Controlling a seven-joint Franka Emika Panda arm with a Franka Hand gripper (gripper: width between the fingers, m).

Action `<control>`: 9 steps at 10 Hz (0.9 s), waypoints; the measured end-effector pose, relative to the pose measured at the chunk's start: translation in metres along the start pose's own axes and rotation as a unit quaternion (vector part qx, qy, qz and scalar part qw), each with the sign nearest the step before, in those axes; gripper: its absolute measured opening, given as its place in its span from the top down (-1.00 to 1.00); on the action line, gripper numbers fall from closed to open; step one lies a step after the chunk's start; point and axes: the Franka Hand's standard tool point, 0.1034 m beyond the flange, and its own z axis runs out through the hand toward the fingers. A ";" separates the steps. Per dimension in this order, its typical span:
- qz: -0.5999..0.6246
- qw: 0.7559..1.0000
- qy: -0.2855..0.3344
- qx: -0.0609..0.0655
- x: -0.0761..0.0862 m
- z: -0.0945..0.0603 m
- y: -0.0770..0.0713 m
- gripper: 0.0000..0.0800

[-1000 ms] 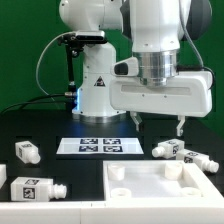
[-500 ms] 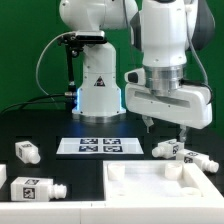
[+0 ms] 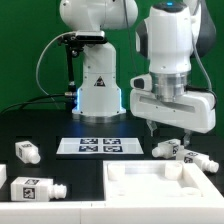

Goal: Assemble one leg

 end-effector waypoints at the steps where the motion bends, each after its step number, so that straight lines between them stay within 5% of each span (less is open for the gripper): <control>1: -0.003 1.000 -0.004 -0.008 -0.003 0.009 0.002 -0.62; 5: -0.010 1.000 -0.003 -0.013 -0.006 0.018 0.005 -0.52; 6: -0.010 1.000 -0.003 -0.013 -0.006 0.018 0.005 -0.01; 7: -0.011 1.000 -0.003 -0.013 -0.006 0.018 0.005 -0.01; 8: -0.011 1.000 -0.003 -0.013 -0.006 0.018 0.005 0.30; 9: -0.012 1.000 -0.003 -0.013 -0.006 0.018 0.005 0.30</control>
Offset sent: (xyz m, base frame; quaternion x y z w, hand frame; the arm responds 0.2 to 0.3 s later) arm 0.0019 -0.0151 -0.0064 0.0102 0.0485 -0.0111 0.9987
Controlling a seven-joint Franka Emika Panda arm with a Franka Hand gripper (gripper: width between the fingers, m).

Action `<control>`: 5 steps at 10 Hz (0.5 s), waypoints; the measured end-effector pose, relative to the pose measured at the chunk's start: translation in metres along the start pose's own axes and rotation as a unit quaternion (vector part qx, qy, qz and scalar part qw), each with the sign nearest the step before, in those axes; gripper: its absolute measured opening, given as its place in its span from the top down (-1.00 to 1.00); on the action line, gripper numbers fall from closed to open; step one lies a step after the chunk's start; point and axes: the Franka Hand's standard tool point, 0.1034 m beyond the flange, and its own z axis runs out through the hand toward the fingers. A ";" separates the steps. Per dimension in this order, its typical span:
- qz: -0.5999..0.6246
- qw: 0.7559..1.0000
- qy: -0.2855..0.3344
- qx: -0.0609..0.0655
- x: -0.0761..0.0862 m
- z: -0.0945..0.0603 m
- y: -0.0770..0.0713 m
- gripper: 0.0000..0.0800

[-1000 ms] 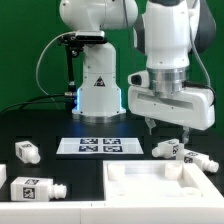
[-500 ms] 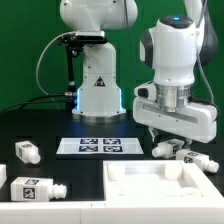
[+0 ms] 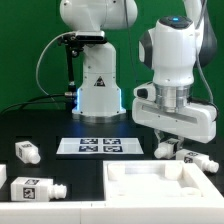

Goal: Assemble one leg

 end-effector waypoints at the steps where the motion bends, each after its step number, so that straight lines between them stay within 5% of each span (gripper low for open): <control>1: -0.030 1.000 0.000 0.001 0.003 -0.004 0.003 0.30; 5: -0.162 0.986 0.026 0.039 0.053 -0.050 0.023 0.30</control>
Offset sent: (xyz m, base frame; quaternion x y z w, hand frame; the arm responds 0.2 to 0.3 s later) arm 0.0199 -0.0504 0.0332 0.0730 -0.0267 -0.2490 0.9654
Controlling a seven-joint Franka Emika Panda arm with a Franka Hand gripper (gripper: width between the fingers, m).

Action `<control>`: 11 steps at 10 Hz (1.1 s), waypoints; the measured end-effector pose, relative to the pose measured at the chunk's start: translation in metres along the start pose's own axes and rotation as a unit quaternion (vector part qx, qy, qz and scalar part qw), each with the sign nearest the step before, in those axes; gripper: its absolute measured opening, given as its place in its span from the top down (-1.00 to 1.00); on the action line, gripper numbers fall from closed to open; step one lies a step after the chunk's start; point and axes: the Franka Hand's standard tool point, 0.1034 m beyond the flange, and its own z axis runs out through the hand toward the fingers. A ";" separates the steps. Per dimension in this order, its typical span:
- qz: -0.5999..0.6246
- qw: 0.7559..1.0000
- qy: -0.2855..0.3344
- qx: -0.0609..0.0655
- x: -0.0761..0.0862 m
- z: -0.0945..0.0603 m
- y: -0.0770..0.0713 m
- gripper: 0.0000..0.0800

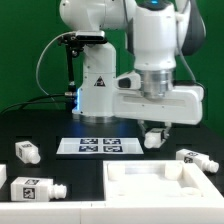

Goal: Assemble one leg

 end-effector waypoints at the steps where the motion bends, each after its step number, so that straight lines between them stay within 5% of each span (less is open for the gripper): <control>1: -0.003 1.000 0.002 -0.001 -0.002 0.004 -0.002 0.29; 4: 0.050 0.999 0.001 0.001 -0.003 0.005 -0.001 0.29; 6: -0.002 1.000 0.004 0.000 0.000 0.008 0.015 0.29; 11: -0.034 0.999 0.005 -0.001 -0.002 0.007 0.013 0.29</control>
Offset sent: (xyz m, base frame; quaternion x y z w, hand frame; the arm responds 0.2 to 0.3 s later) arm 0.0000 0.0000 0.0000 0.0000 0.0000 0.1296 0.9916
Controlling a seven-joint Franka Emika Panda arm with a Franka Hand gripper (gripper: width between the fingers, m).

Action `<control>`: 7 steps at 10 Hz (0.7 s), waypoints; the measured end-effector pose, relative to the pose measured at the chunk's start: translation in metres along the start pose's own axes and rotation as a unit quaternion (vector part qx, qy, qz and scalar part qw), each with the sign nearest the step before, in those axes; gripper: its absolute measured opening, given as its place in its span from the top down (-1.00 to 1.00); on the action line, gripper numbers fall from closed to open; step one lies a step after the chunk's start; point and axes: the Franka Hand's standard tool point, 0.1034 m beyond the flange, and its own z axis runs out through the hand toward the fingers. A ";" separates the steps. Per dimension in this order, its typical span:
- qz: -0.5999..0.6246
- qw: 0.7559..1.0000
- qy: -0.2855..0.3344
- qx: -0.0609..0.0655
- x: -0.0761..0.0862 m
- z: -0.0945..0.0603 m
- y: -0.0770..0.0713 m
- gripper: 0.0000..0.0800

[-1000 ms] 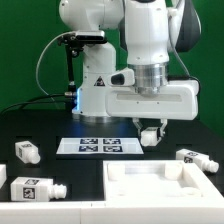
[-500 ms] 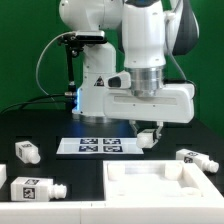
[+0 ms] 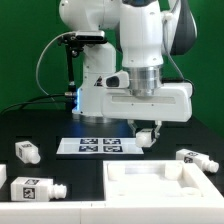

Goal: Assemble one leg

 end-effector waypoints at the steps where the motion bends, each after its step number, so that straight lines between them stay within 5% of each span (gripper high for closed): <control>1: -0.072 0.997 0.000 -0.001 0.001 0.000 0.002 0.29; 4: -0.341 0.940 0.010 -0.003 0.006 -0.001 0.012 0.29; 7: -0.437 0.900 0.008 -0.008 0.005 0.001 0.015 0.29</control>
Offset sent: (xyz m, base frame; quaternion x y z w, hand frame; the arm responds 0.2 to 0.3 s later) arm -0.0123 0.0141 -0.0004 0.0364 0.0233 -0.3733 0.9267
